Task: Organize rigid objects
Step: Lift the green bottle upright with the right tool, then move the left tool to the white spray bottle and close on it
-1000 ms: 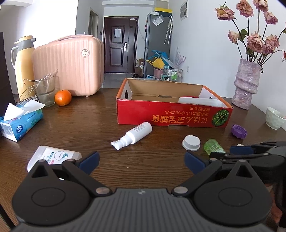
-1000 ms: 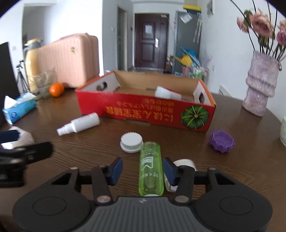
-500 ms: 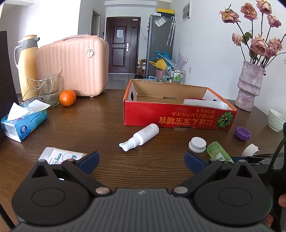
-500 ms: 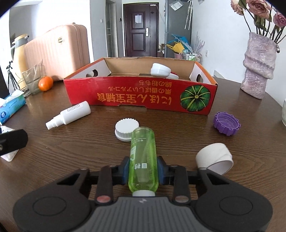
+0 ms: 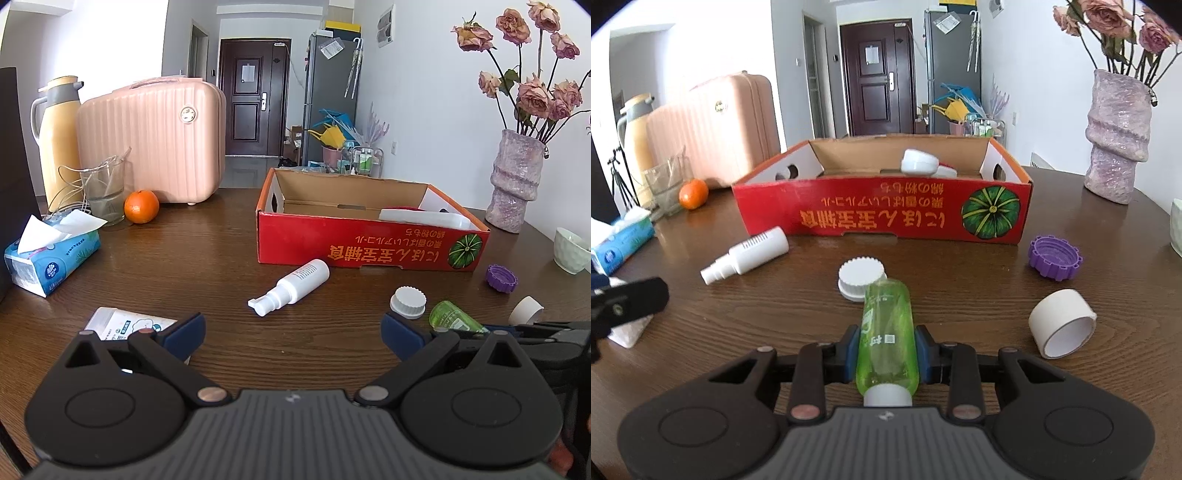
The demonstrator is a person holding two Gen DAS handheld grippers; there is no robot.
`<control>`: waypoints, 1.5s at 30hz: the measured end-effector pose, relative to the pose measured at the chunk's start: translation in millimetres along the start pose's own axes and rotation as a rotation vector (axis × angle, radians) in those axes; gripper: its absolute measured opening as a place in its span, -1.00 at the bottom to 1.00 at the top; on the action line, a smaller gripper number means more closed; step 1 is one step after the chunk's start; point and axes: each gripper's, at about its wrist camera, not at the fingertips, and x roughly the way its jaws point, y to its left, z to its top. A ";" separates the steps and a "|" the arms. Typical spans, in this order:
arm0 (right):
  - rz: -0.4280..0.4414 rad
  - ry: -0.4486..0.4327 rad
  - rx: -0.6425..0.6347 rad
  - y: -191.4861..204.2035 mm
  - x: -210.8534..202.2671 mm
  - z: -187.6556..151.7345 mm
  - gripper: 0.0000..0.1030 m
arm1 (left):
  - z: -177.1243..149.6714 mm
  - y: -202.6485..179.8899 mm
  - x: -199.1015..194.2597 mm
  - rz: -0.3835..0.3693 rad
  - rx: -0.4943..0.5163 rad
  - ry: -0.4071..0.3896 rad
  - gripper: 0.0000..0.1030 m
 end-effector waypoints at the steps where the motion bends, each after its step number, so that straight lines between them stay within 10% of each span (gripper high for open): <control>1: 0.004 -0.009 0.005 -0.7 -3.2 0.4 -0.41 | 0.0 0.0 0.3 0.001 0.001 0.000 1.00; 21: 0.022 0.079 -0.035 8.2 3.4 -10.3 -0.40 | -0.9 -2.0 1.8 0.015 0.006 0.003 1.00; 45: 0.033 -0.107 0.025 -3.5 -40.4 -4.9 -0.41 | -2.4 -3.5 5.3 0.020 0.013 0.012 1.00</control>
